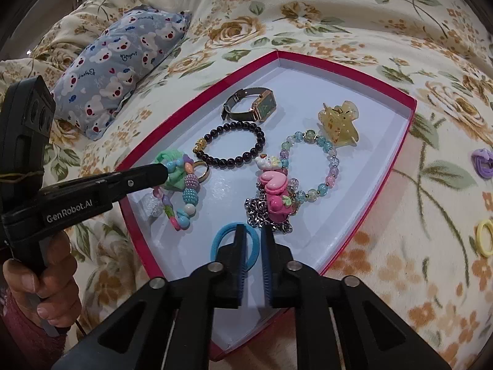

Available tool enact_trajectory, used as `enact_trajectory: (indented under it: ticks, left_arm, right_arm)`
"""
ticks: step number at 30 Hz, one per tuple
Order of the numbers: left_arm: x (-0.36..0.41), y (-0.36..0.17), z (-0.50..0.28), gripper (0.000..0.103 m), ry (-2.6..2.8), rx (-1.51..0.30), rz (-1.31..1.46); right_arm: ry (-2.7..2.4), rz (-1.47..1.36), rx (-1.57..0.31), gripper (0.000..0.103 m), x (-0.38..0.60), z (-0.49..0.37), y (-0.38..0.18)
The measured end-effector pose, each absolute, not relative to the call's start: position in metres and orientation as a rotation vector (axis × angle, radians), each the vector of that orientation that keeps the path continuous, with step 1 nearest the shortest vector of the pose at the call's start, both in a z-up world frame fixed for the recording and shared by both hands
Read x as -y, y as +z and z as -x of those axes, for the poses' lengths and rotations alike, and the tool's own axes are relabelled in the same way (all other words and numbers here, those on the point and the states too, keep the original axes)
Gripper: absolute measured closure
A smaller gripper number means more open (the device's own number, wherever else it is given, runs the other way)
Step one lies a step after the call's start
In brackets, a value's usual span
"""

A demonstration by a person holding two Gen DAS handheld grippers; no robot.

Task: Organize jewelry
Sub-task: 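Carry both hair ties into the lid and open both tools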

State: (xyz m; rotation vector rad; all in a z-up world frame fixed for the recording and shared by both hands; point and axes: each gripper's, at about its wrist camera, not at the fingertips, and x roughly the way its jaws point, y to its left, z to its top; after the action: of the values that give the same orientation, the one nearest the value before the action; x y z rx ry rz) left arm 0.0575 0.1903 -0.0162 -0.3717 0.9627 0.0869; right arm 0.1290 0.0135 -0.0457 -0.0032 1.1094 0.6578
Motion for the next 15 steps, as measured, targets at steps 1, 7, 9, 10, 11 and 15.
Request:
enact_trajectory:
  ticks: [1,7,9,10,11,15]
  left_arm:
    - [-0.189,-0.016,-0.057,0.097,0.09,-0.966,0.364]
    - [-0.186,-0.011,-0.055,0.089,0.091,-0.968,0.358]
    - [-0.186,-0.01,-0.054,0.085,0.098,-0.968,0.358]
    - [-0.186,-0.009,-0.053,0.085,0.1,-0.966,0.356]
    - [-0.185,-0.008,-0.052,0.084,0.101,-0.965,0.355]
    - [-0.182,-0.004,-0.048,0.082,0.112,-0.958,0.341]
  right_arm:
    - [0.659,-0.007,-1.11,0.085,-0.013,-0.129,-0.045]
    - [0.64,-0.045,-1.094,0.075,-0.003,-0.127,-0.041]
    - [0.637,-0.058,-1.087,0.075,0.002,-0.126,-0.038]
    - [0.636,-0.065,-1.082,0.075,0.004,-0.125,-0.037]
    - [0.634,-0.07,-1.076,0.075,0.006,-0.125,-0.035]
    - [0.619,-0.098,-1.044,0.075,0.014,-0.123,-0.029]
